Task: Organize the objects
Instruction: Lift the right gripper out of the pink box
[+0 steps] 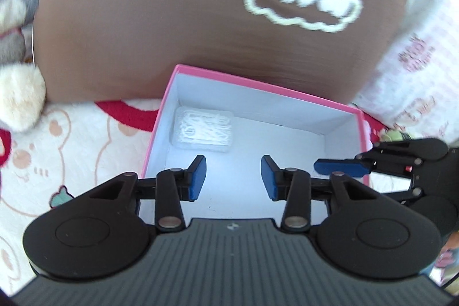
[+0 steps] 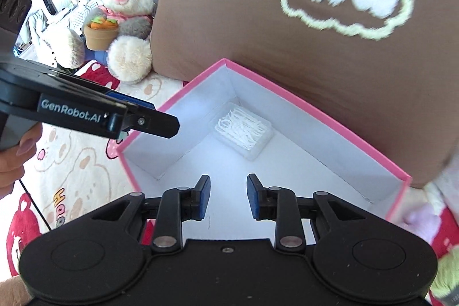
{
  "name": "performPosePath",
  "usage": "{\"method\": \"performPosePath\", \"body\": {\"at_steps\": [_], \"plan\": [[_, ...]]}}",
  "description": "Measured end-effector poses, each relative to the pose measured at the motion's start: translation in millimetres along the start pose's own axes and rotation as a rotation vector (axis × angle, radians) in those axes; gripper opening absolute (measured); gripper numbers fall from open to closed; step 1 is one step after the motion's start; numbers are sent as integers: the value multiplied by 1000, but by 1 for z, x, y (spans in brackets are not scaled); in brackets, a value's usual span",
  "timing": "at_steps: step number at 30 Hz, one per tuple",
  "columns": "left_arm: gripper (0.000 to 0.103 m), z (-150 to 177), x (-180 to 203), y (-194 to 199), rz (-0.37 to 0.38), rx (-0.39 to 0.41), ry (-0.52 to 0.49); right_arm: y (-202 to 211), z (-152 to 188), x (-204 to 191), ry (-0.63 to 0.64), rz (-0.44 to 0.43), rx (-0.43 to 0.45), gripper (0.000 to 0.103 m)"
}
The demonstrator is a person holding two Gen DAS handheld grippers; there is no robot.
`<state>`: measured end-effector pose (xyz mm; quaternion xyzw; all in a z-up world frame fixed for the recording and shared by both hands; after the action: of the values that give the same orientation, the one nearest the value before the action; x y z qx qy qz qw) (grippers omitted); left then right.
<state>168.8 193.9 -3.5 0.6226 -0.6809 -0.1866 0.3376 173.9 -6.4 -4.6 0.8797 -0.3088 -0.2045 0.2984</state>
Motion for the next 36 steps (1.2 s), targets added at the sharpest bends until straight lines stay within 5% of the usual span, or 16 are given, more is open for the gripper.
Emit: {"method": "performPosePath", "body": {"at_steps": [22, 36], "plan": [[49, 35, 70, 117, 115, -6, -150, 141, -8, -46, -23, 133, 113, 42], [64, 60, 123, 131, 206, -32, -265, 204, 53, -53, 3, 163, 135, 68]]}}
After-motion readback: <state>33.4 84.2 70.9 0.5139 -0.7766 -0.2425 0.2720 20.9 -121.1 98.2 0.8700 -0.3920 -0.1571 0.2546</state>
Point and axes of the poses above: each gripper's, at about its wrist camera, not at the fingertips, and y roughly against the way its jaws point, x to its right, z to its underside, the point moved 1 cm from there along -y, roughly the way its jaws point, and after that the axes turned 12 degrees about x, right-handed, at the moved point
